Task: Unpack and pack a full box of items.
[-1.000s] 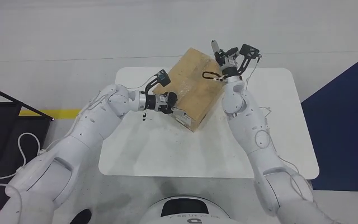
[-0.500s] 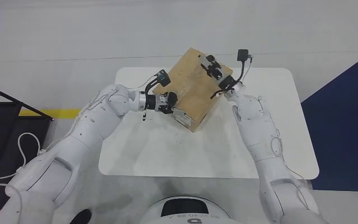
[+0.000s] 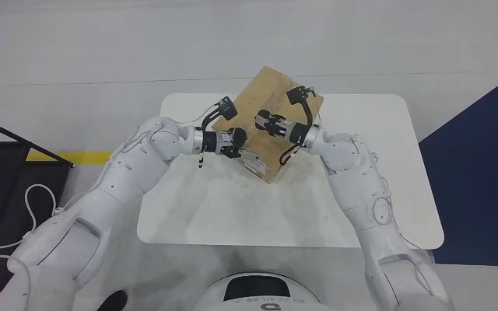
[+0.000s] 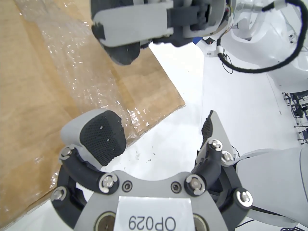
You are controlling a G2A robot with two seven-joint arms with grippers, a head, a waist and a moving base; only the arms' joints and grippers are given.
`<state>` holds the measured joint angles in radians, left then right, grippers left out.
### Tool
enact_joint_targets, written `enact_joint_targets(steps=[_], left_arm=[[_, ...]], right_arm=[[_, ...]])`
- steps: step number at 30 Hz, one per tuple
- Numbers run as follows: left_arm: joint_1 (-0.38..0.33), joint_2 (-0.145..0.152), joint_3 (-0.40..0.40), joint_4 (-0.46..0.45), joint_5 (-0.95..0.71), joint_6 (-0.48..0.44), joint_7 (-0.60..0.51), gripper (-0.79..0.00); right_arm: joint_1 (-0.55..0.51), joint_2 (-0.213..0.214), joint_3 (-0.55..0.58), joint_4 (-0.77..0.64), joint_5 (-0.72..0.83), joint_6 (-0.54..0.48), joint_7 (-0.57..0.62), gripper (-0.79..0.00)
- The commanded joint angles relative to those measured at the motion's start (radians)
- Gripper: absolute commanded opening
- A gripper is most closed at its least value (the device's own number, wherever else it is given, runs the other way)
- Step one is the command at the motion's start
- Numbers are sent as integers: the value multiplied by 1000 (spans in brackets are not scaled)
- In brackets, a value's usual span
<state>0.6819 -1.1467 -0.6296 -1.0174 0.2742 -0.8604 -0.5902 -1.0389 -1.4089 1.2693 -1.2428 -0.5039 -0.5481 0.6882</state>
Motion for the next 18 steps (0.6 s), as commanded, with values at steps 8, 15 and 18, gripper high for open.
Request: enact_joint_targets(steps=[8, 15, 18], left_arm=[[0, 0, 0, 0, 0, 0, 0, 0], [0, 0, 0, 0, 0, 0, 0, 0], [0, 0, 0, 0, 0, 0, 0, 0]], right_arm=[[57, -12, -103, 39, -74, 70, -44, -785], [95, -23, -152, 77, -129, 181, -113, -785], [102, -23, -146, 90, -127, 216, -138, -785]])
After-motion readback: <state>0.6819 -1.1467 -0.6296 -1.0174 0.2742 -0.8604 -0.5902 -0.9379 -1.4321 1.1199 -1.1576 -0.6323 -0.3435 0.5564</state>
